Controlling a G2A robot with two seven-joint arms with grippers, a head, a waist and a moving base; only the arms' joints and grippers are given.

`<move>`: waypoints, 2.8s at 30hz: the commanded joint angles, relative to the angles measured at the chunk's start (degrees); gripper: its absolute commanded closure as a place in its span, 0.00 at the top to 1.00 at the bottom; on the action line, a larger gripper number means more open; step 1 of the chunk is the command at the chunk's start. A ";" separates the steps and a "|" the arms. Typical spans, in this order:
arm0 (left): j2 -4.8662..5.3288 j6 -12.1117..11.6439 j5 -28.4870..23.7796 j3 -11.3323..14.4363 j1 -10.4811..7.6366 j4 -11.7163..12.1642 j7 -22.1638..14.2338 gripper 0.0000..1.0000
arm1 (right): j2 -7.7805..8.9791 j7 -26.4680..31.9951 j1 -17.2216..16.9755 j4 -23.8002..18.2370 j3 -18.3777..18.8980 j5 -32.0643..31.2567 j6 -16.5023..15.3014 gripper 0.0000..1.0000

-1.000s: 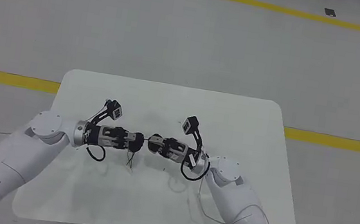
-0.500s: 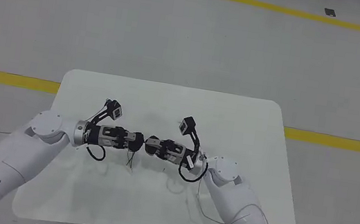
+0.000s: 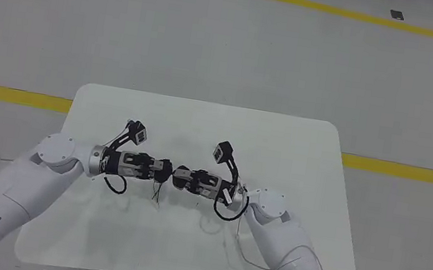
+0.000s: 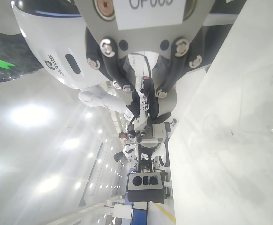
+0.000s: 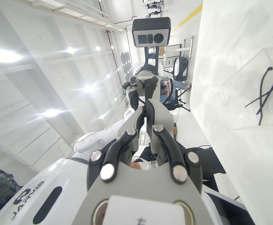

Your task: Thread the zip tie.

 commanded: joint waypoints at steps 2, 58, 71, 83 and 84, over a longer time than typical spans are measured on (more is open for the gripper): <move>0.01 0.07 0.01 0.10 -0.09 0.09 -0.04 0.11 | -0.01 -0.08 0.03 0.10 -0.08 0.23 -0.15 0.00; -0.02 -4.54 4.93 -7.04 1.97 -2.36 -10.57 0.00 | 0.19 -2.48 -0.14 1.93 0.68 3.56 -0.36 0.00; -0.71 -4.54 7.45 -8.46 3.65 -4.76 -10.57 0.00 | -0.26 -2.61 1.01 3.90 -0.14 4.70 -0.11 0.00; -0.30 -4.54 9.65 -8.24 3.81 -3.05 -7.06 0.00 | -0.53 -2.72 1.72 5.22 -0.51 4.92 0.21 0.00; -0.22 -4.54 9.91 -8.41 3.86 -3.08 -6.98 0.00 | -0.54 -2.72 1.73 5.27 -0.53 4.90 0.28 0.00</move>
